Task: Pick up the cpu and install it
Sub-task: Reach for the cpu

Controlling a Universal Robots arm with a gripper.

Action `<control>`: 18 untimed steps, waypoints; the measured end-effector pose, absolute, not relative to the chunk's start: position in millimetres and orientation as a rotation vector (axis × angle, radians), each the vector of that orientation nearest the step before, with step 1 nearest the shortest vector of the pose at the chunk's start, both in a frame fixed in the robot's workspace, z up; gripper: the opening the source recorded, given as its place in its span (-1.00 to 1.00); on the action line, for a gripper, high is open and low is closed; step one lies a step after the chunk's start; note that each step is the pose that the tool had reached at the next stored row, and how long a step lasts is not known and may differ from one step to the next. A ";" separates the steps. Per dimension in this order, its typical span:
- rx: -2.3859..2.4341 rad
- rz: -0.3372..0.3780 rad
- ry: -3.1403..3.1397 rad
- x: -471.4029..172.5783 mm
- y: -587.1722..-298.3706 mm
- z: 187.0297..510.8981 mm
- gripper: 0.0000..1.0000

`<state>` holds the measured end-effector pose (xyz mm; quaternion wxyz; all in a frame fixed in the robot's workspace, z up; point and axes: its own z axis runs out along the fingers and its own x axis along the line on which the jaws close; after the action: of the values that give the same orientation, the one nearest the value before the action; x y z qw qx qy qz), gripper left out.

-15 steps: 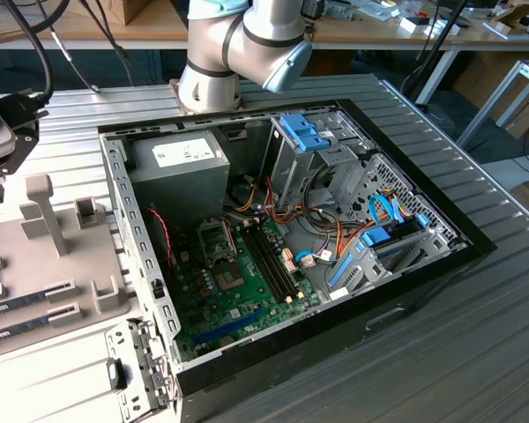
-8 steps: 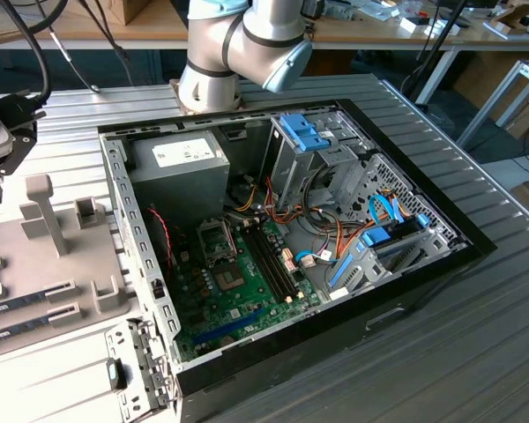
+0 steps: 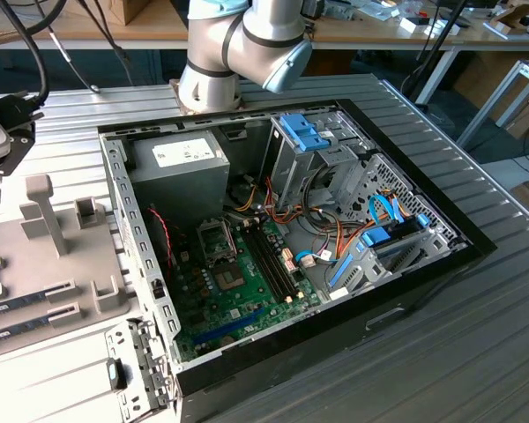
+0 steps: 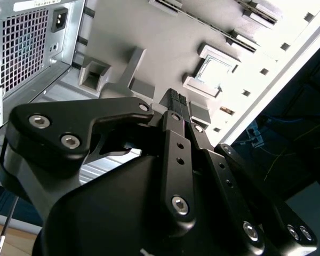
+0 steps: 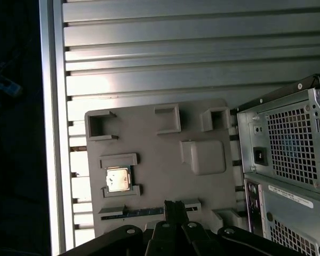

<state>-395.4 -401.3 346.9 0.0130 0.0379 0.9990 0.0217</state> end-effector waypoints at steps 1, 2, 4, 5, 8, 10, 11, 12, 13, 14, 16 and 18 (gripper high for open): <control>0.118 0.068 3.113 -395.6 -401.3 346.8 -0.80; 0.118 0.068 3.112 -395.8 -401.3 346.7 -0.80; 0.118 0.068 3.112 -396.1 -401.3 346.6 -0.80; 0.118 0.068 3.113 -396.4 -401.3 346.5 -0.80; 0.118 0.068 3.112 -396.8 -401.3 346.2 -0.80; 0.118 0.067 3.113 -397.1 -401.3 345.8 -0.80; 0.118 0.068 3.113 -397.1 -401.3 345.5 -0.80; 0.118 0.068 3.112 -397.2 -401.3 344.5 -0.80; 0.118 0.068 3.112 -397.3 -401.3 344.0 -0.80; 0.118 0.068 3.112 -397.3 -401.3 343.7 -0.80; 0.118 0.068 3.113 -397.6 -401.3 342.0 -0.80; 0.118 0.068 3.113 -398.4 -401.2 340.3 -0.80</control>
<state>-398.4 -401.2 340.3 0.0130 0.0379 0.9990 0.0217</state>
